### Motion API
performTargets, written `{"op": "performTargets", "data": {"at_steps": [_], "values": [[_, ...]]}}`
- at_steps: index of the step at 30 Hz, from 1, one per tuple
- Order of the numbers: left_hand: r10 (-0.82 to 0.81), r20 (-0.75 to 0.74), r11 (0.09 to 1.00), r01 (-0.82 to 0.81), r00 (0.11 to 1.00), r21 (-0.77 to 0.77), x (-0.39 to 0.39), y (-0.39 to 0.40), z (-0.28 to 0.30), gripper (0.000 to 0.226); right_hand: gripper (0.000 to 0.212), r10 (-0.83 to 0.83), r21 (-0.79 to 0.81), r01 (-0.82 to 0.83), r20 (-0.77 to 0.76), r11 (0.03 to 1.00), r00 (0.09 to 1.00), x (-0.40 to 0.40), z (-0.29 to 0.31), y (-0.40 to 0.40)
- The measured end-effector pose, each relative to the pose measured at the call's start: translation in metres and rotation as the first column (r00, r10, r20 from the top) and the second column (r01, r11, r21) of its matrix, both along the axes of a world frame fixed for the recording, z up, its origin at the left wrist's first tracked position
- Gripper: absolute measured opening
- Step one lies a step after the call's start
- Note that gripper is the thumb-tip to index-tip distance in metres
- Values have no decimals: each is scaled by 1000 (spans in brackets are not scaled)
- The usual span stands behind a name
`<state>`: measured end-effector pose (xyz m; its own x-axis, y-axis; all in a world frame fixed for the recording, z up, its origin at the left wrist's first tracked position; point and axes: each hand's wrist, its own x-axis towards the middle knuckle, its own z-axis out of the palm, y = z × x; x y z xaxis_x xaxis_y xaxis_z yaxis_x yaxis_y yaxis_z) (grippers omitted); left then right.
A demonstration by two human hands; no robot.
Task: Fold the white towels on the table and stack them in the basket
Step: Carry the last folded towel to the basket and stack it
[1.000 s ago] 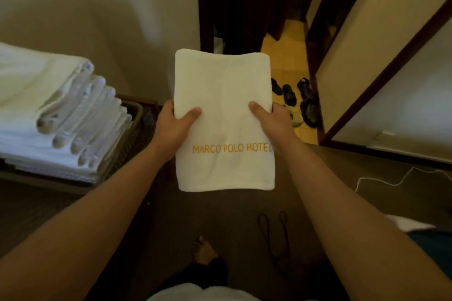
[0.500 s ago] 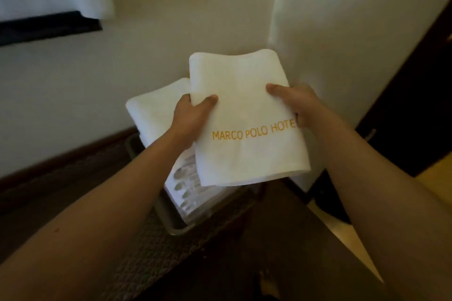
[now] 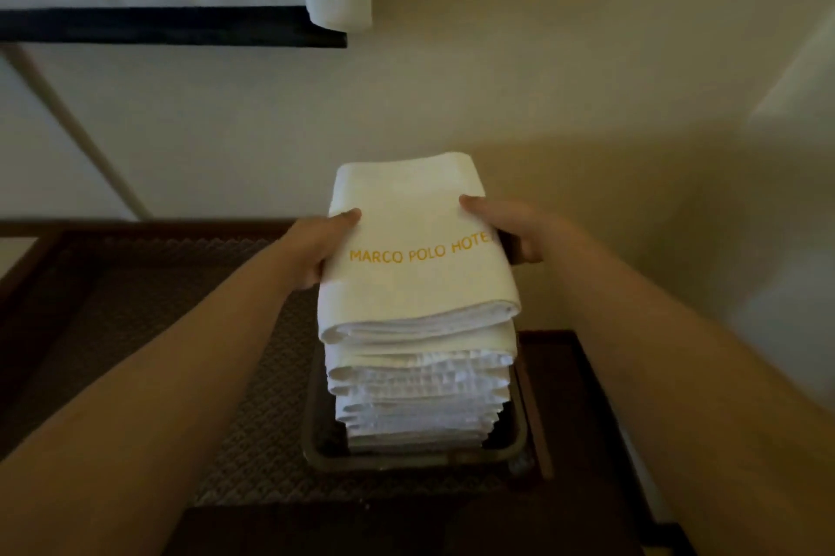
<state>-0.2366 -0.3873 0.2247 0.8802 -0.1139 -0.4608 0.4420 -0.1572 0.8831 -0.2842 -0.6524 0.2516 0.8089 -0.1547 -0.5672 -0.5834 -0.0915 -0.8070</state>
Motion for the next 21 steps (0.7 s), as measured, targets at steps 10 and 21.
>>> {"op": "performTargets", "data": {"at_steps": [10,21], "values": [[-42,205,968,-11,978,251,-58,6,-35,56,72,193,-128,-187,35,974,981,-50,-27,-16],[-89,276,950,-3,957,314,-80,2,-37,59,38,-143,27,141,98,990,985,-99,-57,4]]}}
